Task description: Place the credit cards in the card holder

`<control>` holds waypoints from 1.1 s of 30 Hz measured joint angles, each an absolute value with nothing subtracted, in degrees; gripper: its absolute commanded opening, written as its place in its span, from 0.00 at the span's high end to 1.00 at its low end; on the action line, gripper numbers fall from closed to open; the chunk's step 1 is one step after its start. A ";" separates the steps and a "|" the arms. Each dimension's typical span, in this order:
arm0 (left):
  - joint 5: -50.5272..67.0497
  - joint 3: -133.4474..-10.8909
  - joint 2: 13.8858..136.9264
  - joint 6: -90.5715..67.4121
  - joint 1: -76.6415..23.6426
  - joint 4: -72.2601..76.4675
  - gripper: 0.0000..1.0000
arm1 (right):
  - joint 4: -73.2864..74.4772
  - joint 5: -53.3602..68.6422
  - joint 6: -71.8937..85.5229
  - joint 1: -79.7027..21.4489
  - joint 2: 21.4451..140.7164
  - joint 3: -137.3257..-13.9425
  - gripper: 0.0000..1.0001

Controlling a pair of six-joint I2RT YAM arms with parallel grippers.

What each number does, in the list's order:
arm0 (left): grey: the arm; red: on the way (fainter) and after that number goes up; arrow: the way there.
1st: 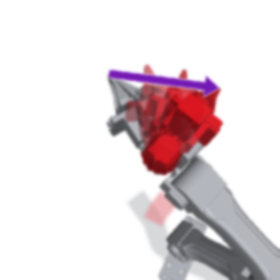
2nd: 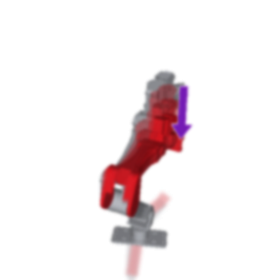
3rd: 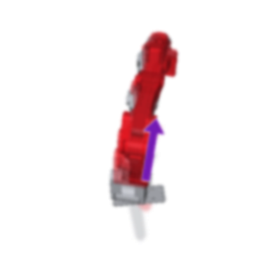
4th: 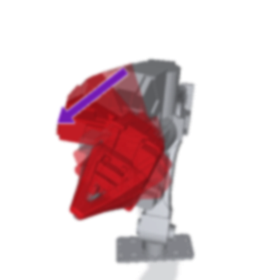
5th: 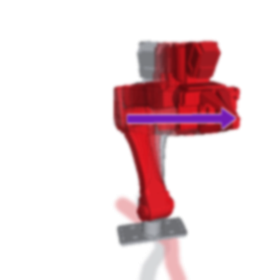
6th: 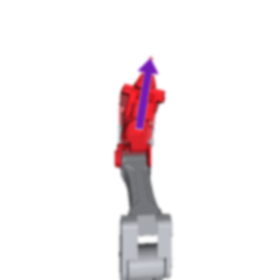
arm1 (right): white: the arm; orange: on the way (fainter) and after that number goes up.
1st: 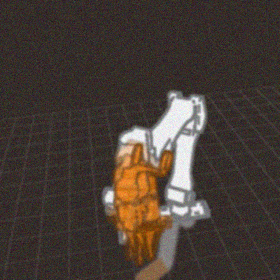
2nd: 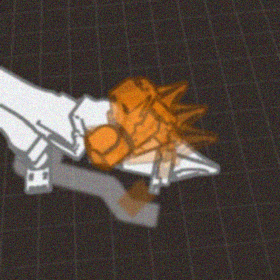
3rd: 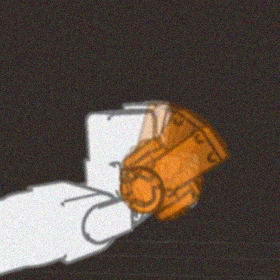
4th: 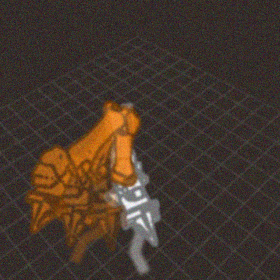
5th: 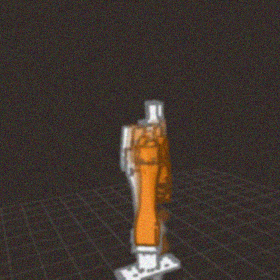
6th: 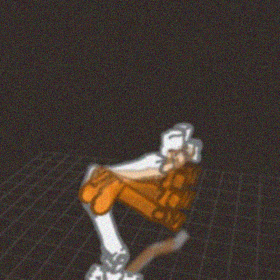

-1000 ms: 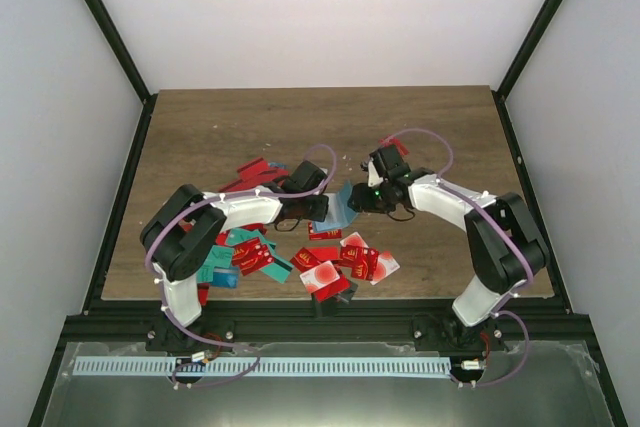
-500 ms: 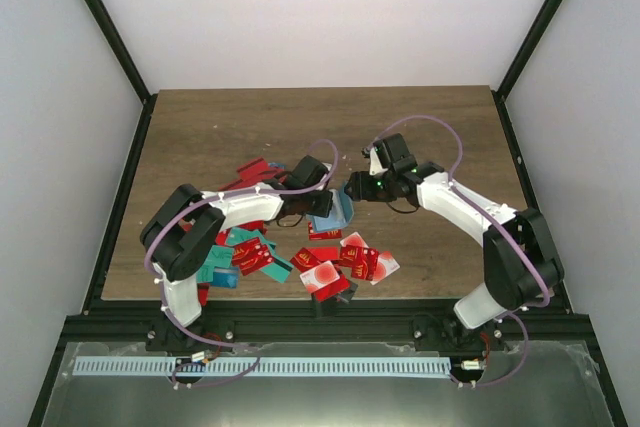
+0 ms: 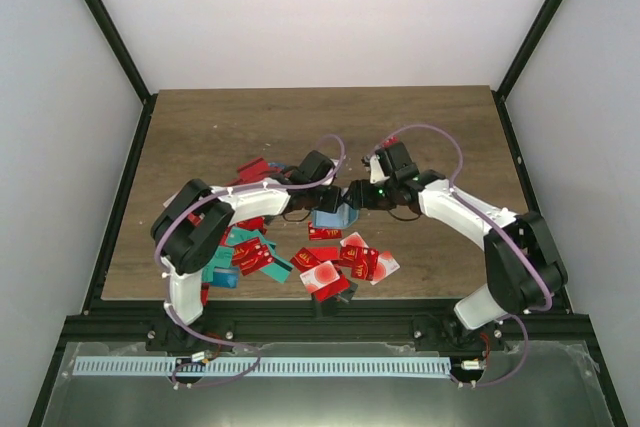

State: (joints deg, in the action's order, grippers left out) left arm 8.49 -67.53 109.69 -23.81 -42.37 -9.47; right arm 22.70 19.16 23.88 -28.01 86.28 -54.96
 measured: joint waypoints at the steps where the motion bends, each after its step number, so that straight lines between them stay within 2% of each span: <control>1: 8.86 -67.83 110.06 -23.83 -42.37 -9.52 0.77 | 22.52 19.22 23.94 -28.01 86.28 -54.50 0.37; 13: 12.73 -71.31 113.69 -24.51 -42.44 -8.71 0.76 | 21.65 17.76 24.60 -28.01 78.61 -49.21 0.37; 19: 11.35 -71.46 113.93 -25.10 -42.50 -9.02 0.63 | 21.74 19.66 26.02 -28.01 72.23 -45.45 0.37; 25: 9.10 -67.64 109.12 -25.06 -42.52 -11.38 0.46 | 20.67 28.80 29.19 -28.62 64.90 -39.11 0.37; 29: 8.25 -65.65 104.03 -25.08 -42.81 -13.34 0.42 | 18.41 35.24 32.91 -30.20 60.71 -33.58 0.38; 33: 7.35 -62.13 99.00 -25.50 -43.38 -14.85 0.43 | 16.88 38.26 37.87 -34.65 57.63 -28.45 0.40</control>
State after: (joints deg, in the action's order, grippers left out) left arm 7.35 -62.13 99.00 -25.50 -43.38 -14.85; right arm 16.88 38.26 37.87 -34.65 57.63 -28.45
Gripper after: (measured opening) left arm 0.585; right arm 0.613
